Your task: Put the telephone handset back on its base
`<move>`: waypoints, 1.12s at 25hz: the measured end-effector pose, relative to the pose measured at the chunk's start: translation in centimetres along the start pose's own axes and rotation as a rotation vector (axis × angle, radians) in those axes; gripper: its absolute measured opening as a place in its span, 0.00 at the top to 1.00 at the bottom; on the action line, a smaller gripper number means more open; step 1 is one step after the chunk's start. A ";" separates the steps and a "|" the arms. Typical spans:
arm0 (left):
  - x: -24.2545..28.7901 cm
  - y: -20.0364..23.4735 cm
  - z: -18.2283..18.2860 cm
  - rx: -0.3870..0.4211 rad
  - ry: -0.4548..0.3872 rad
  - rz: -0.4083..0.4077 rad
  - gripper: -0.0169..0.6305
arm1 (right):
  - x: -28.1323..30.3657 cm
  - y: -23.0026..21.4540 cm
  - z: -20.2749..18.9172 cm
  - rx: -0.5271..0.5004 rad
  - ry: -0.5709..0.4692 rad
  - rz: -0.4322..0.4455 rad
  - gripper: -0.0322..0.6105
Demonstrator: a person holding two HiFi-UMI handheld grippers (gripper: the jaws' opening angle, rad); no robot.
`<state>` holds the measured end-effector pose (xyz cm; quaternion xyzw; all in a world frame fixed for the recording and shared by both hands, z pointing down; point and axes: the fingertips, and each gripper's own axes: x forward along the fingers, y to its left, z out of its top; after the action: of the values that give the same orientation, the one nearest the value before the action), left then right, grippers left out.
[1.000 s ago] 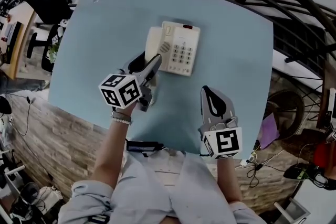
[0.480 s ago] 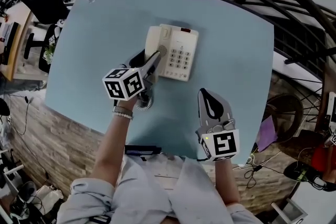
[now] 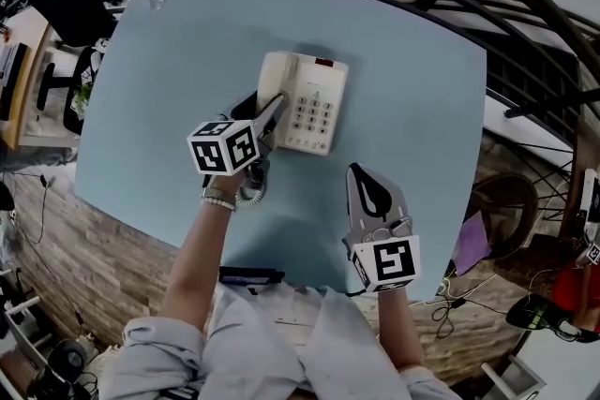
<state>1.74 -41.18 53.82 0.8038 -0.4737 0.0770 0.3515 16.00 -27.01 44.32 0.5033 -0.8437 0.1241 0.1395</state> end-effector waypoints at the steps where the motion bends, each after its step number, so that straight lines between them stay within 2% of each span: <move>1: 0.2 0.2 -0.2 -0.001 0.004 0.009 0.65 | 0.1 0.0 0.0 0.001 0.001 0.002 0.95; 9: 1.6 0.7 -1.1 0.035 0.035 0.054 0.65 | 0.8 -0.4 -0.5 0.006 0.019 0.015 0.95; 16: 2.4 0.6 -1.2 0.049 0.020 0.087 0.65 | 0.8 -1.1 -1.2 0.013 0.026 0.020 0.94; 22: 2.9 0.5 -1.5 0.124 0.047 0.103 0.65 | 1.4 -1.1 -1.2 0.017 0.035 0.027 0.95; 28: 3.4 0.5 -1.9 0.147 0.035 0.127 0.65 | 1.5 -1.1 -1.4 0.011 0.042 0.033 0.95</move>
<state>3.53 -42.53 56.98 0.7944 -0.5105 0.1477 0.2940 16.48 -28.23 46.24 0.4872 -0.8482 0.1417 0.1522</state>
